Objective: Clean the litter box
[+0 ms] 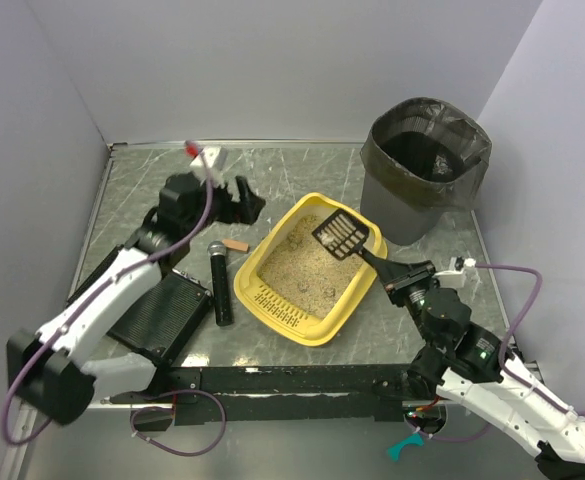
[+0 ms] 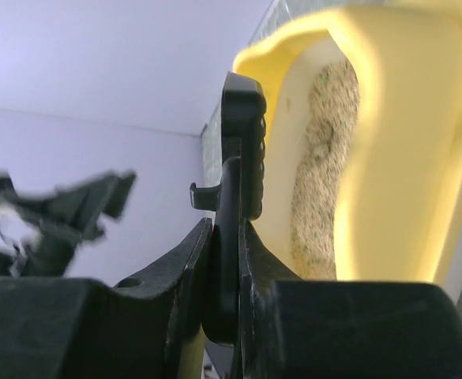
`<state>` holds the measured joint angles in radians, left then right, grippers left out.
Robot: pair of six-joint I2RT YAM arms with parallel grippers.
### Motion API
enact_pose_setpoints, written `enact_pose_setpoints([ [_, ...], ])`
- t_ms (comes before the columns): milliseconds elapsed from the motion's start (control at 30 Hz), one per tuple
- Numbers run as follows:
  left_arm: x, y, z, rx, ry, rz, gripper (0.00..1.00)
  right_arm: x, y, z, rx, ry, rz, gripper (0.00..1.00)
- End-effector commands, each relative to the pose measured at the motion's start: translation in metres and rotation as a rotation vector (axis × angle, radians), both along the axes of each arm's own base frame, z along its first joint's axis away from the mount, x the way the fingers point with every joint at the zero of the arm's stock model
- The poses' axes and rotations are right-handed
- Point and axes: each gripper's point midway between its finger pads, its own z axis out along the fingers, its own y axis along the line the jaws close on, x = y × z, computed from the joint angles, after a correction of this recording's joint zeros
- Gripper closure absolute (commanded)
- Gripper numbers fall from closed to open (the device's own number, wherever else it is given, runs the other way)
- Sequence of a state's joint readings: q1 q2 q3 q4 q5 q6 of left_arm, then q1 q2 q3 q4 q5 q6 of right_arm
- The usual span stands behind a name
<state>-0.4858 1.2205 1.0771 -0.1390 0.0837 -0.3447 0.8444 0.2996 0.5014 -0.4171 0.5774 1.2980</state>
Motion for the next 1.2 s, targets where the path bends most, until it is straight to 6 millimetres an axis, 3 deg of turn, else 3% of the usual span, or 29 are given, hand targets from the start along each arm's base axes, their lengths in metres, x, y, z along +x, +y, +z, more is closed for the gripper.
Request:
enact_pose_setpoints([
  [0, -0.019, 0.014, -0.051, -0.156, 0.172, 0.153, 0.03, 0.009, -0.026, 0.065, 0.023, -0.117, -0.129, 1.0],
  [33, -0.028, 0.018, -0.07, -0.14, 0.219, 0.162, 0.03, 0.007, -0.033, 0.086, 0.042, -0.136, -0.153, 1.0],
  [133, -0.04, 0.024, -0.088, -0.13, 0.244, 0.165, 0.03, 0.012, -0.046, 0.125, 0.003, -0.187, -0.222, 1.0],
  [167, -0.043, 0.025, -0.089, -0.133, 0.243, 0.164, 0.03, 0.018, -0.051, 0.132, -0.024, -0.198, -0.268, 1.0],
  [200, -0.046, 0.025, -0.095, -0.125, 0.256, 0.153, 0.03, 0.017, -0.058, 0.155, -0.015, -0.237, -0.295, 1.0],
  [267, -0.049, 0.024, -0.099, -0.122, 0.264, 0.144, 0.03, 0.024, -0.065, 0.172, -0.048, -0.258, -0.352, 1.0],
  [333, -0.05, 0.024, -0.102, -0.115, 0.276, 0.145, 0.03, 0.025, -0.082, 0.205, -0.071, -0.32, -0.41, 1.0],
  [367, -0.051, 0.025, -0.105, -0.109, 0.287, 0.146, 0.03, 0.035, -0.082, 0.206, -0.11, -0.304, -0.423, 1.0],
  [400, -0.051, 0.025, -0.104, -0.109, 0.287, 0.145, 0.03, 0.037, -0.099, 0.224, -0.118, -0.32, -0.477, 1.0],
  [467, -0.052, 0.026, -0.104, -0.11, 0.286, 0.148, 0.03, 0.06, -0.105, 0.214, -0.198, -0.243, -0.504, 1.0],
  [500, -0.052, 0.026, -0.103, -0.11, 0.282, 0.148, 0.03, 0.067, -0.114, 0.225, -0.227, -0.253, -0.512, 1.0],
  [567, -0.054, 0.028, -0.101, -0.115, 0.274, 0.154, 0.03, 0.094, -0.118, 0.212, -0.305, -0.183, -0.526, 1.0],
  [633, -0.055, 0.027, -0.099, -0.117, 0.265, 0.147, 0.03, 0.107, -0.129, 0.217, -0.405, -0.161, -0.566, 1.0],
  [667, -0.055, 0.026, -0.098, -0.119, 0.261, 0.142, 0.03, 0.123, -0.127, 0.206, -0.452, -0.122, -0.561, 1.0],
  [767, -0.054, 0.024, -0.096, -0.113, 0.259, 0.128, 0.03, 0.139, -0.127, 0.207, -0.575, -0.119, -0.543, 1.0],
  [800, -0.054, 0.023, -0.096, -0.111, 0.257, 0.12, 0.03, 0.143, -0.127, 0.198, -0.66, -0.117, -0.517, 1.0],
  [967, -0.052, 0.013, -0.101, -0.093, 0.251, 0.056, 0.03, 0.144, -0.139, 0.192, -0.885, -0.088, -0.52, 0.98],
  [1167, -0.053, -0.005, -0.1, -0.078, 0.232, -0.067, 0.03, 0.15, -0.141, 0.209, -1.165, -0.073, -0.43, 0.95],
])
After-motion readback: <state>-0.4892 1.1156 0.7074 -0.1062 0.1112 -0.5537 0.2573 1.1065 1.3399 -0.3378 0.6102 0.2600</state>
